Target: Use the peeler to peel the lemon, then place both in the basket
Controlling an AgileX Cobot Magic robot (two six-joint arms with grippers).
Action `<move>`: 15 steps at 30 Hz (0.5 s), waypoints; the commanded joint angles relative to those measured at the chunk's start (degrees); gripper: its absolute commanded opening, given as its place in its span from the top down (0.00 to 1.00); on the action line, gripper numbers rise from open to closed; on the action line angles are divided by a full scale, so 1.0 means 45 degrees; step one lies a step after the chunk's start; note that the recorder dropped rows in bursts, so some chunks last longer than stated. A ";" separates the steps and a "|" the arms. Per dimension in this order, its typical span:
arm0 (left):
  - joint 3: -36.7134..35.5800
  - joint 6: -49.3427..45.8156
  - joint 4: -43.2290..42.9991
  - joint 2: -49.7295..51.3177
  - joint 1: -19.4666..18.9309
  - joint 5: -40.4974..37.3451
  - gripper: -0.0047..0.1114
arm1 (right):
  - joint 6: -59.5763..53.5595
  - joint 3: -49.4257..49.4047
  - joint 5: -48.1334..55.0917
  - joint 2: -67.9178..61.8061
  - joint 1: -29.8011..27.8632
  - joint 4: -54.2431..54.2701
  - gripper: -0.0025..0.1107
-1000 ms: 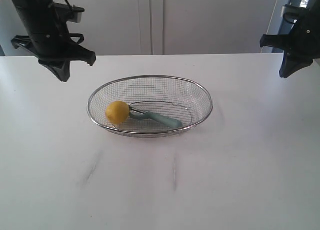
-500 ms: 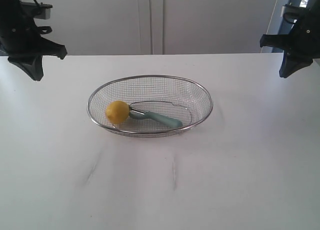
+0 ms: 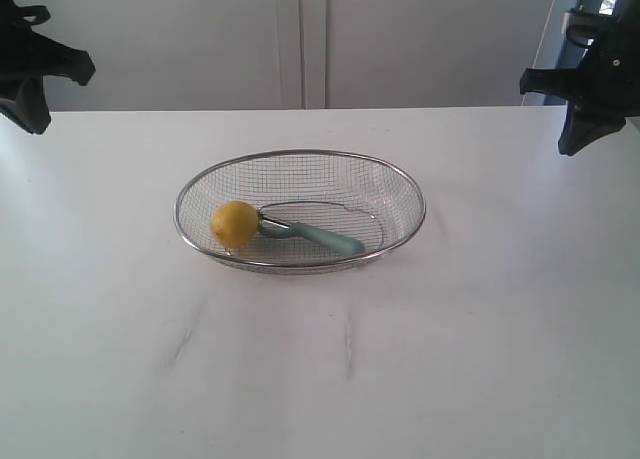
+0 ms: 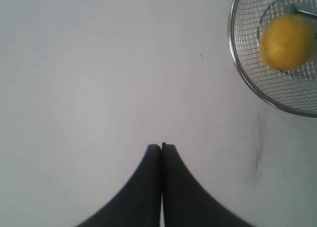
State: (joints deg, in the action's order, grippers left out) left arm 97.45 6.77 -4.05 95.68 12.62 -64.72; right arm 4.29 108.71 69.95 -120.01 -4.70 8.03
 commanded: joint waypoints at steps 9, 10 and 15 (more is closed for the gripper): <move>-0.0038 -0.0072 0.0079 -0.0220 -0.0030 -0.1165 0.96 | 0.0020 -0.0039 0.0002 0.0128 -0.0065 -0.0046 0.98; -0.0038 -0.0072 0.0050 -0.0220 -0.0030 -0.1165 0.96 | 0.0020 -0.0039 0.0002 0.0128 -0.0065 -0.0046 0.98; -0.0038 -0.0072 0.0050 -0.0220 -0.0030 -0.1165 0.96 | 0.0020 -0.0039 0.0002 0.0128 -0.0065 -0.0046 0.98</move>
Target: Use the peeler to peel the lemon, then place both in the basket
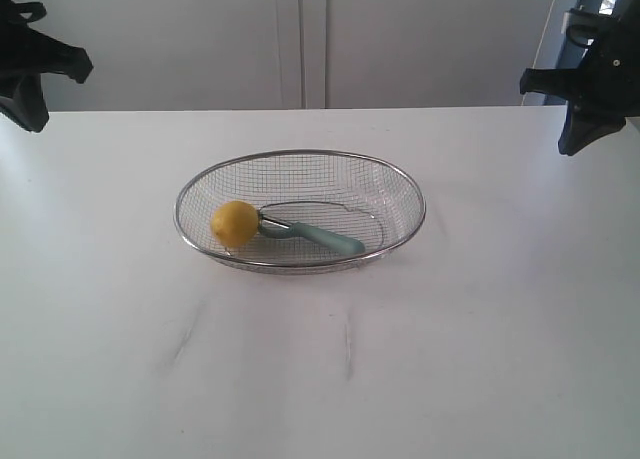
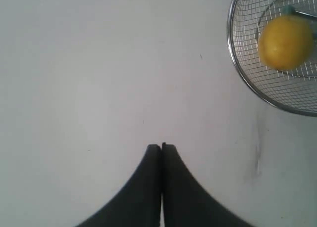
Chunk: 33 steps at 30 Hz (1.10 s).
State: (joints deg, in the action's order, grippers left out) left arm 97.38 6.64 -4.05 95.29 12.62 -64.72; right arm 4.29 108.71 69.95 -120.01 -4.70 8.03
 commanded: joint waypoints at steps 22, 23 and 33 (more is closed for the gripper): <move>-0.4641 -0.0015 -0.0054 -0.4933 -0.0030 0.4715 0.96 | 0.0020 -0.0039 0.0002 0.0128 -0.0065 -0.0046 0.98; -0.5030 -0.0015 -0.0138 -0.5218 -0.0030 0.5045 0.96 | 0.0020 -0.0039 0.0002 0.0128 -0.0065 -0.0046 0.98; -0.8688 0.0036 -0.0157 -0.8033 -0.0969 0.6926 0.96 | 0.0020 -0.0039 0.0002 0.0128 -0.0065 -0.0046 0.98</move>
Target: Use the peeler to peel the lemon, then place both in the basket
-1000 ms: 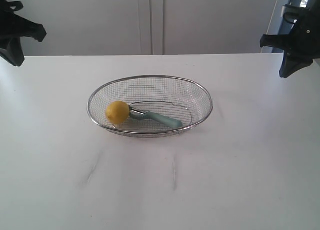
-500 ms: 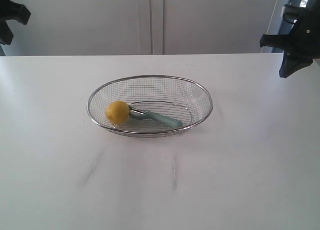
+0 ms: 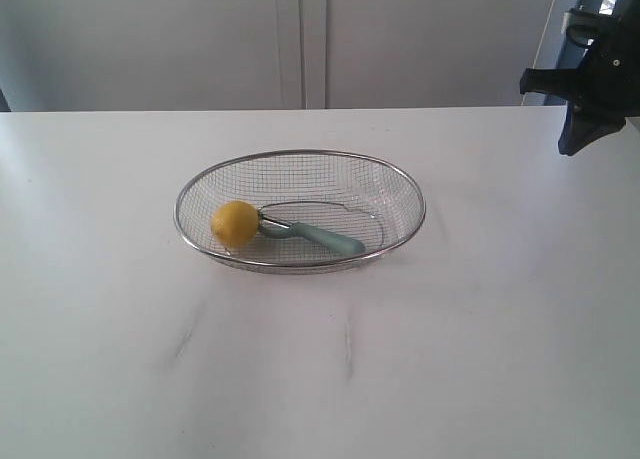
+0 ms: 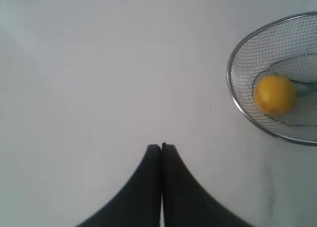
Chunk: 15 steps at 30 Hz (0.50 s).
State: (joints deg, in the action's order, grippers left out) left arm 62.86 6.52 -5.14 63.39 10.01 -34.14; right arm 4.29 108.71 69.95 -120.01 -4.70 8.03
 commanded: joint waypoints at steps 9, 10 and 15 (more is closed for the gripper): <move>-0.3536 0.0062 0.0086 -0.3389 -0.1578 0.0592 0.96 | 0.0020 -0.0039 0.0002 0.0128 -0.0065 -0.0046 0.98; -0.3867 0.0062 0.0086 -0.3699 -0.1632 0.0840 0.96 | 0.0020 -0.0039 0.0002 0.0128 -0.0065 -0.0046 0.98; -0.5611 0.0062 0.0086 -0.5023 -0.1682 0.1990 0.96 | 0.0020 -0.0039 0.0002 0.0128 -0.0065 -0.0046 0.98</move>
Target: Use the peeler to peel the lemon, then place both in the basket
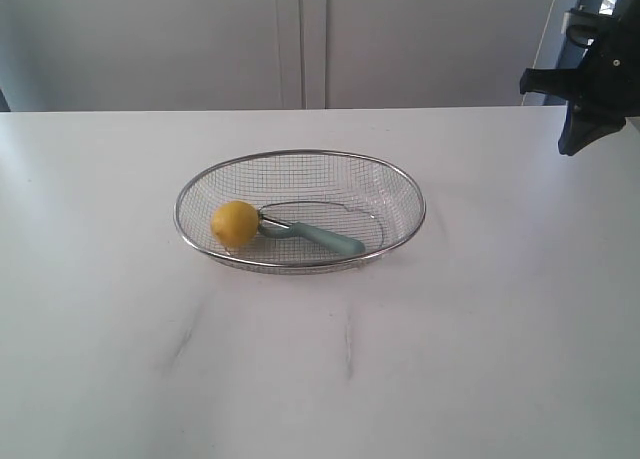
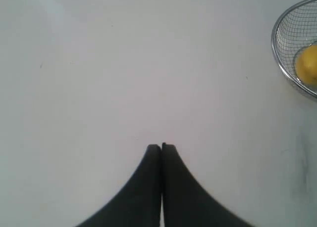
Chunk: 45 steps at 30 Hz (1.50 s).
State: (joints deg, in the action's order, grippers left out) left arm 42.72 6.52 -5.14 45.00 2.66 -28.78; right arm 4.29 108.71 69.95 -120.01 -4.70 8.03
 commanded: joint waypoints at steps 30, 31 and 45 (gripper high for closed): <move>-0.9493 -0.0082 0.0072 -0.9483 -0.1511 0.3389 0.96 | 0.0020 -0.0039 0.0002 0.0128 -0.0065 -0.0046 0.98; -0.9493 -0.0082 0.0072 -0.9636 -0.1511 0.3418 0.96 | 0.0020 -0.0039 0.0002 0.0128 -0.0065 -0.0046 0.98; -0.9493 -0.0512 0.0099 -0.9999 -0.1511 0.3378 0.96 | 0.0020 -0.0039 -0.0288 0.0128 -0.0065 -0.0046 0.98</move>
State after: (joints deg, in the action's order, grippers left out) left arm 0.27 4.85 -4.59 0.27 -4.00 -13.46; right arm 4.29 108.71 69.73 -120.01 -4.70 8.03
